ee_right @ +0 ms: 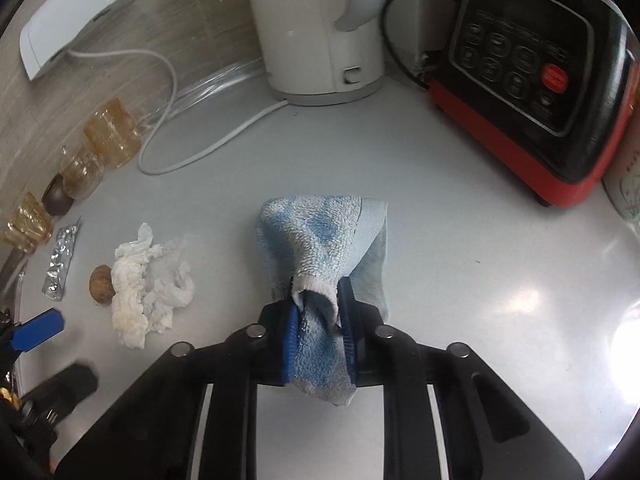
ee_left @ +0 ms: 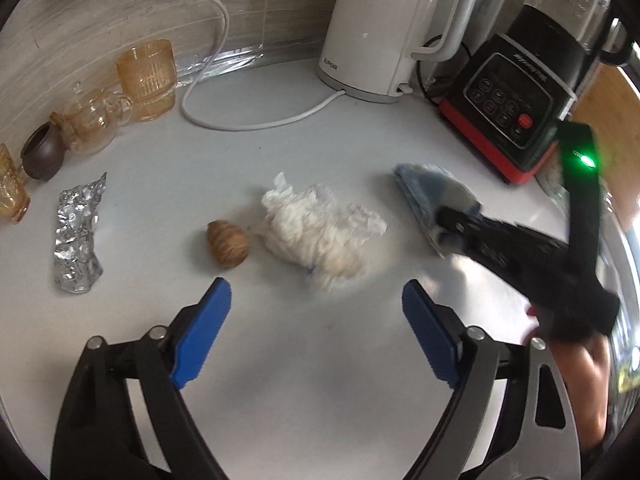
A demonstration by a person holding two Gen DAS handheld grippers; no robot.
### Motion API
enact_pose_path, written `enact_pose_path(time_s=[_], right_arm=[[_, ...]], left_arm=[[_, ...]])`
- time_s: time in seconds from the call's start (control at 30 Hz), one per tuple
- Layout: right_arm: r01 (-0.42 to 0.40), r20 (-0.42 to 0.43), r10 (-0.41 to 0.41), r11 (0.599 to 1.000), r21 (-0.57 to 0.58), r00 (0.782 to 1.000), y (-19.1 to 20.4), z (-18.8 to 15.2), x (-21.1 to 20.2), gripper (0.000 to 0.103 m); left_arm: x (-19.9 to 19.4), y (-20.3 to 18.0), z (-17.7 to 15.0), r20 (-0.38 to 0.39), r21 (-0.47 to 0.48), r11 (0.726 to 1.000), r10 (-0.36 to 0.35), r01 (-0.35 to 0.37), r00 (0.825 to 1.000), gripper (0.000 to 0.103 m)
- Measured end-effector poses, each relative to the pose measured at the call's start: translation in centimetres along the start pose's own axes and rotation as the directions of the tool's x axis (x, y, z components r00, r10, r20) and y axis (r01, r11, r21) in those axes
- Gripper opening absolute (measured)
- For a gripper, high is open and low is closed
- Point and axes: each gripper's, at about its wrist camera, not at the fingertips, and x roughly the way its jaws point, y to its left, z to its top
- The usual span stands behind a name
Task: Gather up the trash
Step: 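Grasp the blue cloth with right tool while left tool grasps the white tissue, then carry tissue and blue cloth toward the green basket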
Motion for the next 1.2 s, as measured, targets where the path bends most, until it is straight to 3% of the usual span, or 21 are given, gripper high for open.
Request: enact_pose_path(time_s=[0.17,0.53,0.73,0.97,1.2], right_arm=[[-0.022,0.013,0.022,0.999,0.026,1.000,-1.6,-0.8,-1.7,0.017],[-0.041,0.014,0.041,0.998,0.055,0.999,-3.7,-2.1,-2.8,0.018],[-0.042,0.019,0.041,0.998,0.051,0.999,-3.6,-2.1,-3.0,0.018],[-0.039,0.037,0.037,0.998,0.050,0.999,-3.4,-2.2,-3.7,0.018],[-0.041,0.063,0.039,0.998,0.039,0.997,-2.9,-3.1,-6.4,0.018]], left_arm=[[2.7,-2.0,1.2,-0.014,-0.071,0.994,0.083,-0.084,0.996,0.071],[7.2,-3.3,2.1,-0.066,-0.089,0.972,0.213,-0.218,0.975,0.042],[7.3,-3.6,2.6,-0.056,-0.081,0.973,0.212,-0.216,0.976,0.022],[6.2,-4.1,2.3,-0.013,-0.045,0.978,0.203,-0.203,0.979,0.018],[2.6,-3.7,1.6,0.027,-0.038,0.984,0.175,-0.174,0.984,0.018]])
